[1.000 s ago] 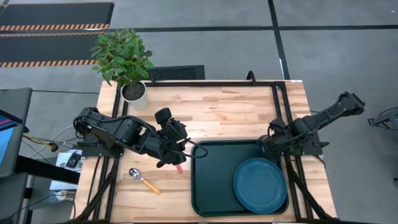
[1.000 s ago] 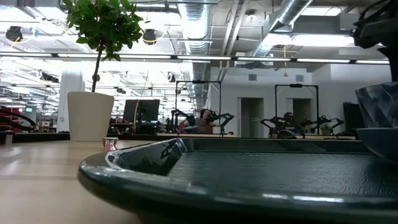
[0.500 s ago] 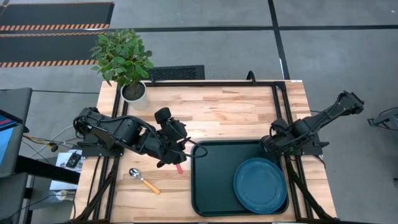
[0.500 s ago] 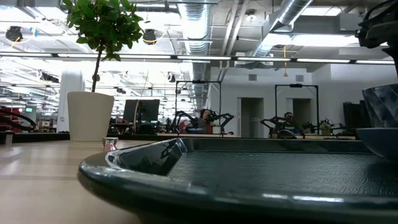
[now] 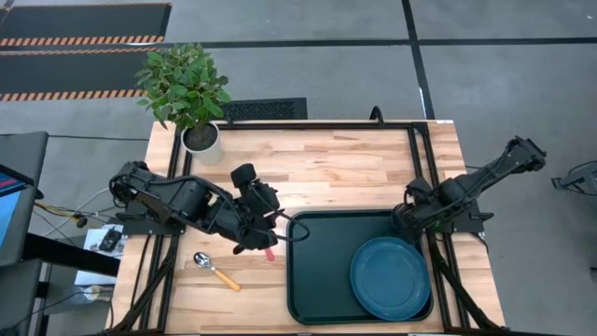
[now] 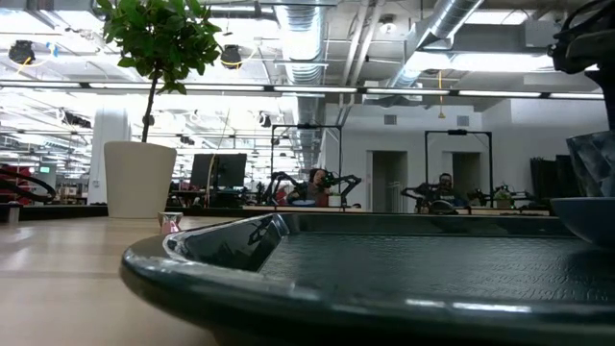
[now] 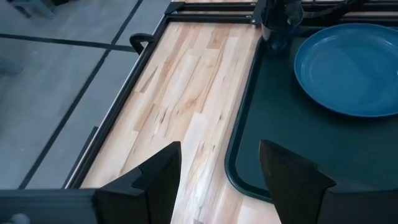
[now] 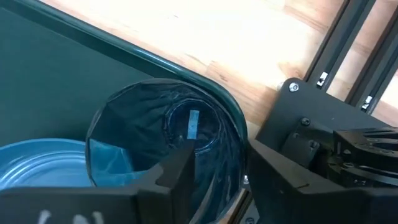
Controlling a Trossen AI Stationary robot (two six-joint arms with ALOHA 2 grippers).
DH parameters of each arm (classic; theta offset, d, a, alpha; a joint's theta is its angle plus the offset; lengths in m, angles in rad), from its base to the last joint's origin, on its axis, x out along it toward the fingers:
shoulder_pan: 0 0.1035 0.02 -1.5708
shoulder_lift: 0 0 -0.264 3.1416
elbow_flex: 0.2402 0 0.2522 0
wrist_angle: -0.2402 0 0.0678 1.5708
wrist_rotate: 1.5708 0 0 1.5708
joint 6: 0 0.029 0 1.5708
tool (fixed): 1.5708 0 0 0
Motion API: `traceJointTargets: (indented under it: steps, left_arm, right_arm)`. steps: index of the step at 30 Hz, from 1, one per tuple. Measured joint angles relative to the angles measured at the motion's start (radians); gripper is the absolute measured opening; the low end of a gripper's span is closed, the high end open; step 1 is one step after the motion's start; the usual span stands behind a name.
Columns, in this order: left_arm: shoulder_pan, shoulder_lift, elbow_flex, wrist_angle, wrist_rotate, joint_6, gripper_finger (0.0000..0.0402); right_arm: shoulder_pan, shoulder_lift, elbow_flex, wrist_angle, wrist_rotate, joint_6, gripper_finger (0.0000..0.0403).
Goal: Pick and place plate/cup/fork/spoon on tray
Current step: Put the dark blue glass on the black tray
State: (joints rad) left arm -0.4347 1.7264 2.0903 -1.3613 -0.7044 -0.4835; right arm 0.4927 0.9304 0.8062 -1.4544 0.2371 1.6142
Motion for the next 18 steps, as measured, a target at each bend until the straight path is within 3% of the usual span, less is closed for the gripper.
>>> traceJointTargets:
  steps: [8, 18]
  left_arm:
    - [-0.004, 0.0, 0.0, -0.029, 0.0, -0.019, 0.0206]
    - [-0.014, 0.0, -0.001, -0.071, -0.01, -0.028, 0.0206]
  right_arm:
    - [0.0, -0.025, 0.0, 0.041, -0.002, -0.024, 0.0197]
    - [0.0, -0.041, 0.008, 0.039, -0.003, -0.053, 0.0198]
